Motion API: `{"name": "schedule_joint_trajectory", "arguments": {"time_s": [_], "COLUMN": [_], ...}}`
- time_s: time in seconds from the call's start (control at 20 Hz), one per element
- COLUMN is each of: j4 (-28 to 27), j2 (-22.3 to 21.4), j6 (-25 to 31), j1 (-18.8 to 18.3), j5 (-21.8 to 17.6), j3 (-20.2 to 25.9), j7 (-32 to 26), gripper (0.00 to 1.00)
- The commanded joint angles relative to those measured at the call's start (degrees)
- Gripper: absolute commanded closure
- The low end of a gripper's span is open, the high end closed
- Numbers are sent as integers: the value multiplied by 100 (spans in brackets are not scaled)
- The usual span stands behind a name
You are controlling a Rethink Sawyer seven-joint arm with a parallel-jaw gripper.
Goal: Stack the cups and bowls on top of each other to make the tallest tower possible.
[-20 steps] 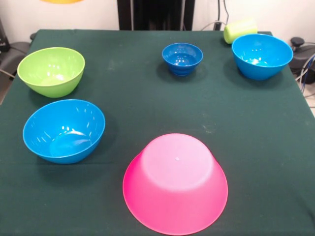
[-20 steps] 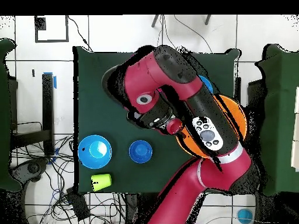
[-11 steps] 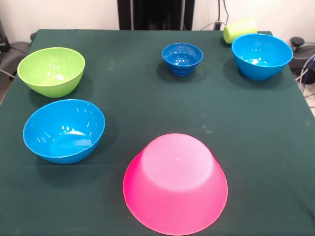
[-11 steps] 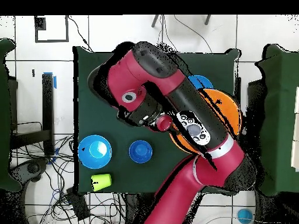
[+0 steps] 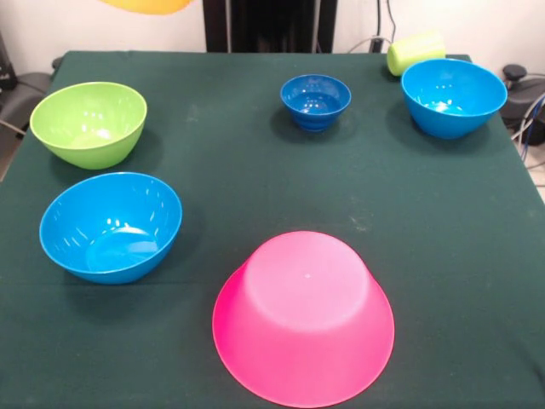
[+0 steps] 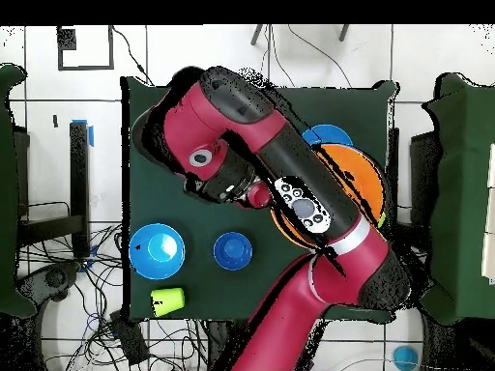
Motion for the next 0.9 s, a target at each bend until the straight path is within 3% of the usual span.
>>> {"name": "schedule_joint_trajectory", "arguments": {"time_s": [0.05,0.2,0.35,0.45,0.55,0.7,0.9], "j4": [96,-780,-661,-560,-441,-502,-563], "j2": [675,464,484,490,163,-96,-231], "j6": [-349,-622,-504,-798,-861,-762,-901], "j1": [78,-196,120,253,299,331,390], "j5": [15,-119,-37,54,84,60,73], "j3": [-47,-679,-492,-523,-1069,-1666,-1835], "j7": [1117,1208,1270,927,428,344,495], "gripper": [100,100,100,100,100,100,100]}}
